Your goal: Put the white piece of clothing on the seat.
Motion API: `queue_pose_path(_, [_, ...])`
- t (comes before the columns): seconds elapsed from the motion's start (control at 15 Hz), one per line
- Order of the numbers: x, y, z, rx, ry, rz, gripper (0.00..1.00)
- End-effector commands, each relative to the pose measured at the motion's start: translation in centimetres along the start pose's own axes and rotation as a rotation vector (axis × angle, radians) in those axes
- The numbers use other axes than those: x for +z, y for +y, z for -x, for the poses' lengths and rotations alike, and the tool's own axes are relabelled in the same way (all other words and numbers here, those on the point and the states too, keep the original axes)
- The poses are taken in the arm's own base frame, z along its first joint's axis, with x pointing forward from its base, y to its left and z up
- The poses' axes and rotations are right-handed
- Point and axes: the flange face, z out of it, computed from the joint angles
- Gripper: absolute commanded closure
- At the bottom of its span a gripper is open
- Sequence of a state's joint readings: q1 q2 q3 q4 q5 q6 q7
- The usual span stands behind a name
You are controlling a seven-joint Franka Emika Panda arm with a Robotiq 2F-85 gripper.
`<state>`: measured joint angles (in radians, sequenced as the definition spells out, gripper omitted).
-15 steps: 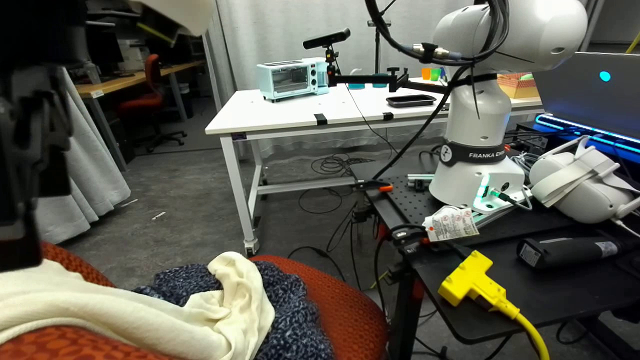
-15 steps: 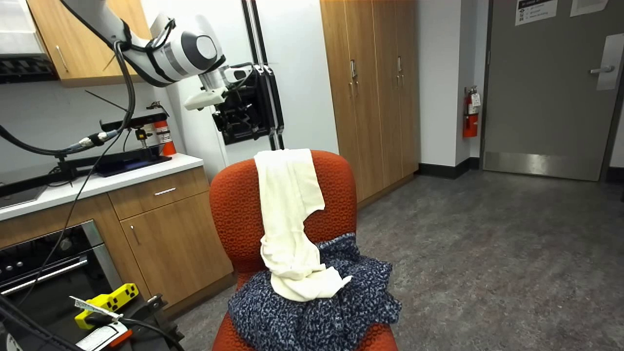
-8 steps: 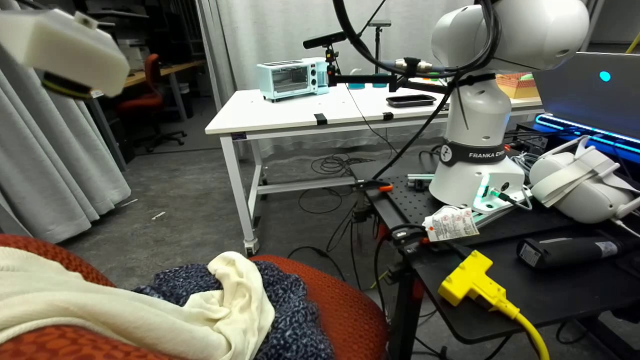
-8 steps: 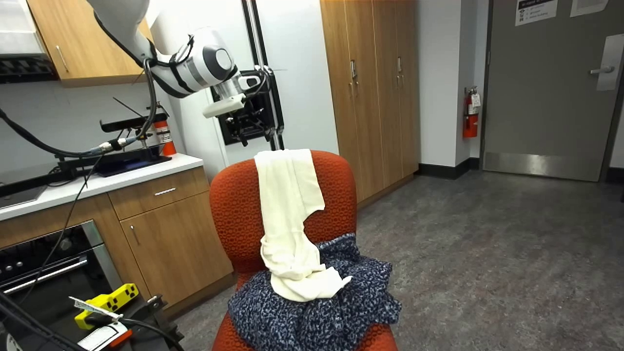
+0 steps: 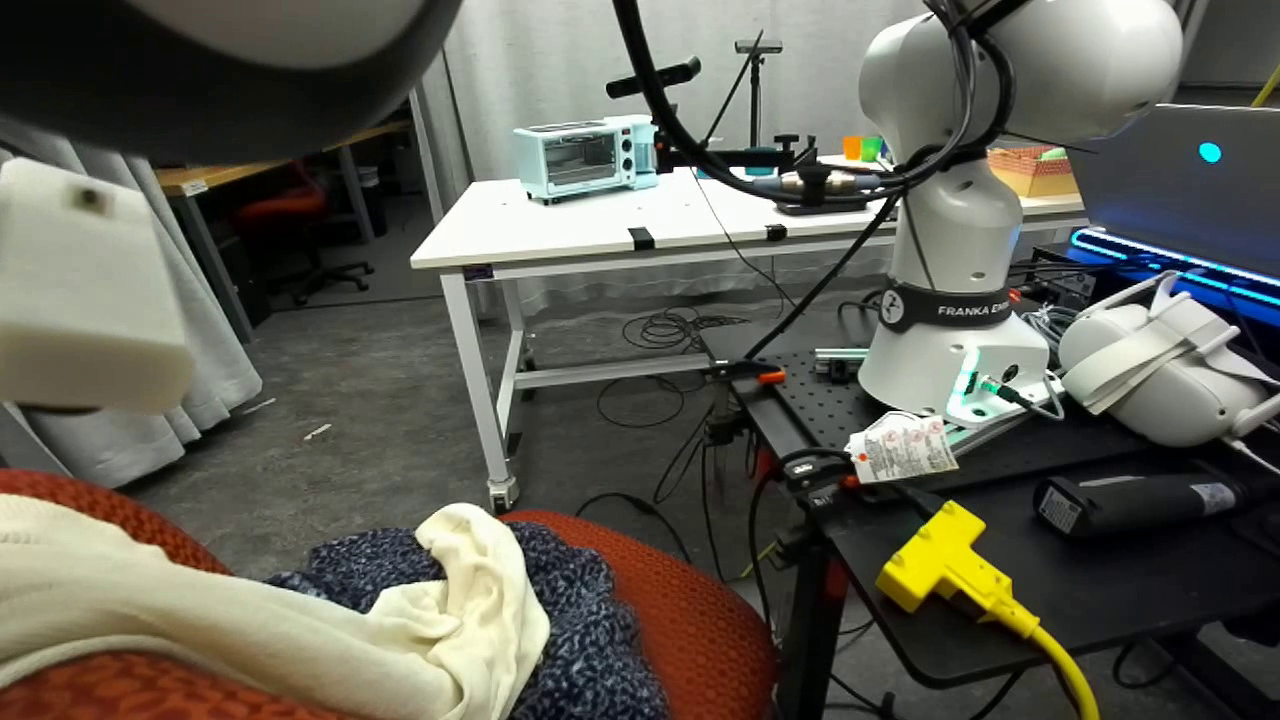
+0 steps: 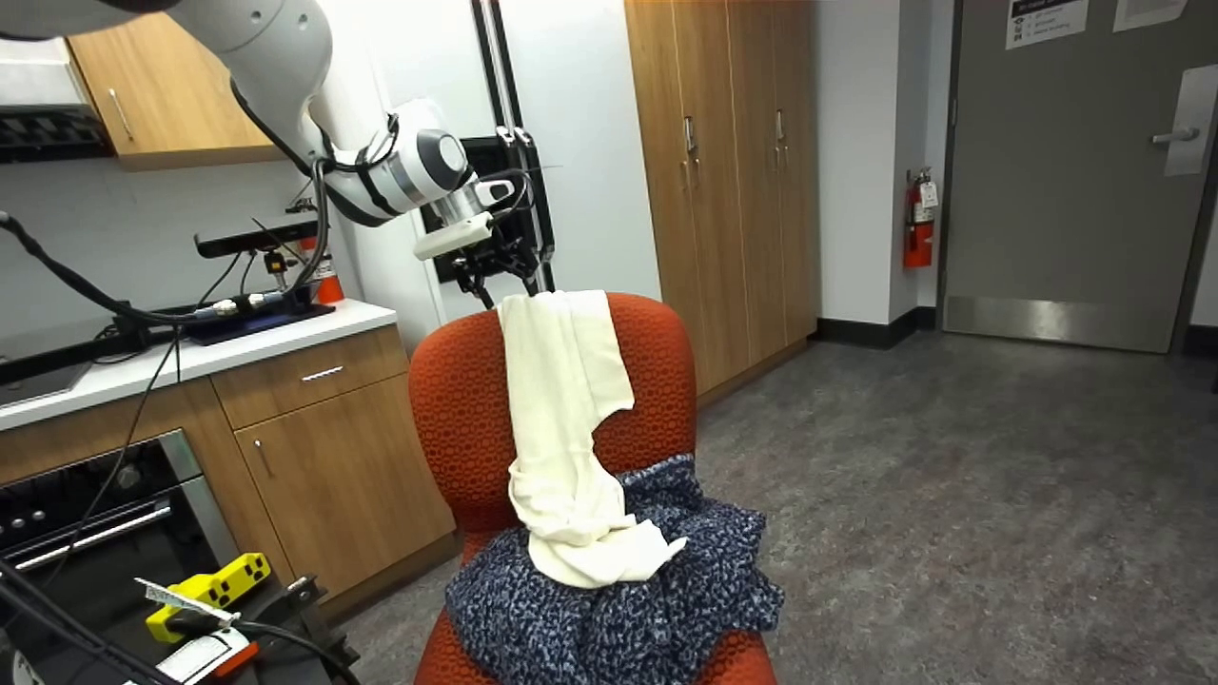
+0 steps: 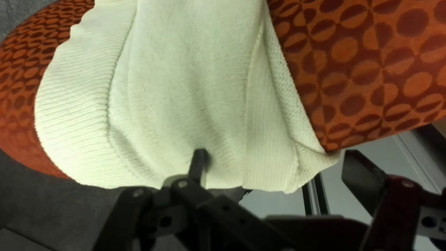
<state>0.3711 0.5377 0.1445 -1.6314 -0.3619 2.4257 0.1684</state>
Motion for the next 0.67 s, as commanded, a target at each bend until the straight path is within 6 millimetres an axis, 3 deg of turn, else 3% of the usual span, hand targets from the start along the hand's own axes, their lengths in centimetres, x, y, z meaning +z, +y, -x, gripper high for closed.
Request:
queue_pose_path(0.0, [0.6,-0.3,-1.7,-0.038,0.02,0.031,0.29])
queue_pose_path(0.47, [0.5,-0.2,-2.8,-0.019,0.049,0.035,0.83])
queue_pose_path(0.6, [-0.1,1.6,-1.2,-0.002,0.039,0.041,0.97])
